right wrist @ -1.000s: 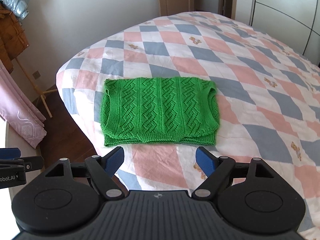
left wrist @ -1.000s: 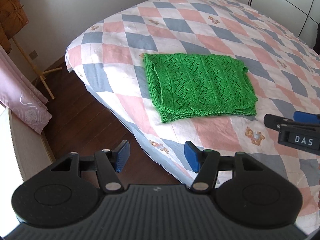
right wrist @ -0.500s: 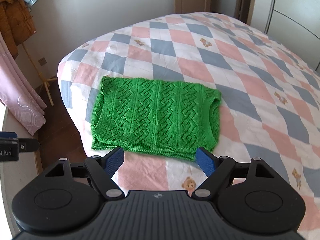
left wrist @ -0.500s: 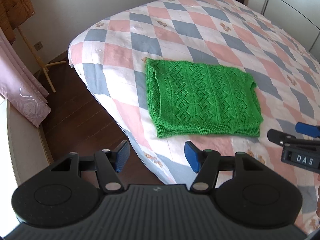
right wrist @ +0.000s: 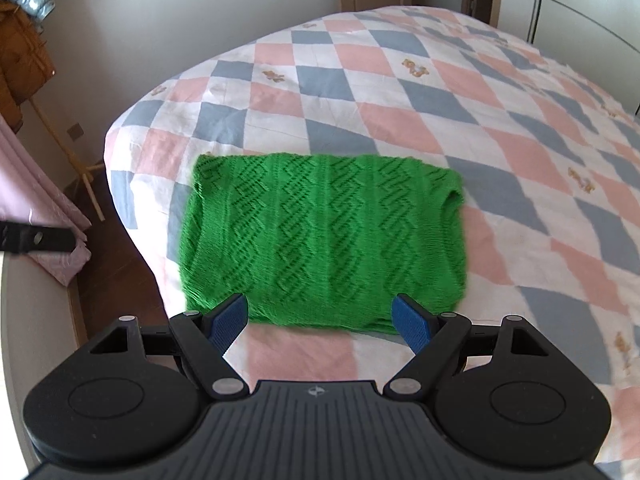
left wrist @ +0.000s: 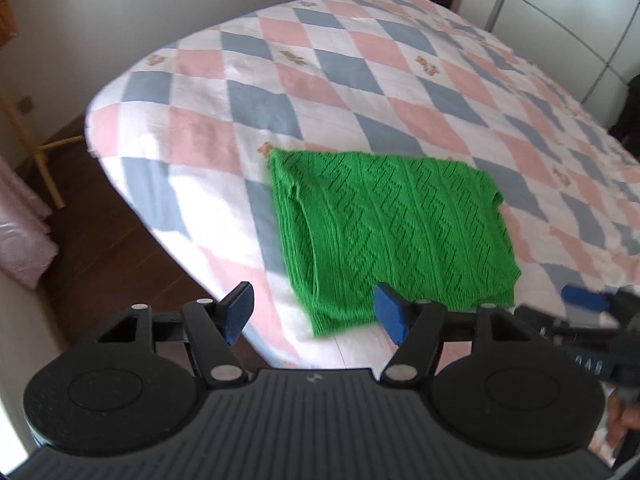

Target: Fold clothes

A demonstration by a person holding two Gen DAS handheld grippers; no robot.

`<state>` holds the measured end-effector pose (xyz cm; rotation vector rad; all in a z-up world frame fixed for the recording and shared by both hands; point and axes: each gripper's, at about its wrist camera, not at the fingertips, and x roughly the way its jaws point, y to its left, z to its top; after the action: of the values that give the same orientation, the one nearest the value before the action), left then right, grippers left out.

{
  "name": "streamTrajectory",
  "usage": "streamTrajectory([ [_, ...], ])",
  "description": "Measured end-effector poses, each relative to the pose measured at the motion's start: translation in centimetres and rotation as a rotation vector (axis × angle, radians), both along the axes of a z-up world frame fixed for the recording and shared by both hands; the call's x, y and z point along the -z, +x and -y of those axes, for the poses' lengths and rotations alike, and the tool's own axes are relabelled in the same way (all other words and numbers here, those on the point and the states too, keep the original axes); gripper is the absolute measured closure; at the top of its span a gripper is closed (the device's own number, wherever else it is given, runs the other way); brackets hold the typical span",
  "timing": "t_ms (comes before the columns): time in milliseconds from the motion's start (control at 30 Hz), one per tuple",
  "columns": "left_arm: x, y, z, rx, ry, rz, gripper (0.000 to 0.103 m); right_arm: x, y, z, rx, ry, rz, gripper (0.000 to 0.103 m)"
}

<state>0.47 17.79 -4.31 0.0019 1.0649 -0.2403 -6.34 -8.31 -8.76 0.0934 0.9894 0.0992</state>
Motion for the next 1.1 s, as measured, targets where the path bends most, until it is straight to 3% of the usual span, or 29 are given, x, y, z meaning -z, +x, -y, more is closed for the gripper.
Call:
streamTrajectory([
  [200, 2.4, 9.4, -2.3, 0.179, -0.018, -0.064, 0.041, 2.4, 2.3, -6.2, 0.079, 0.022, -0.039, 0.022],
  [367, 7.3, 17.3, -1.7, 0.306, -0.071, -0.153, 0.047, 6.0, 3.5, -12.8, 0.105, -0.04, -0.089, 0.022],
  [600, 15.9, 25.5, -2.2, 0.297, -0.197, -0.29, 0.053, 11.9, 4.5, -20.1, 0.092, -0.2, -0.097, 0.026],
  [867, 21.0, 28.8, -2.8, 0.299, -0.316, -0.342, 0.061, 16.3, 6.0, -24.6, 0.017, -0.509, -0.03, 0.039],
  [1033, 22.0, 29.0, -2.0, 0.334, -0.312, -0.314, 0.066, 19.7, 6.1, -26.0, -0.052, -0.696, -0.007, 0.046],
  [1100, 22.0, 28.8, -2.2, 0.343, -0.312, -0.301, 0.074, 20.9, 6.0, -26.4, -0.087, -0.772, 0.013, 0.051],
])
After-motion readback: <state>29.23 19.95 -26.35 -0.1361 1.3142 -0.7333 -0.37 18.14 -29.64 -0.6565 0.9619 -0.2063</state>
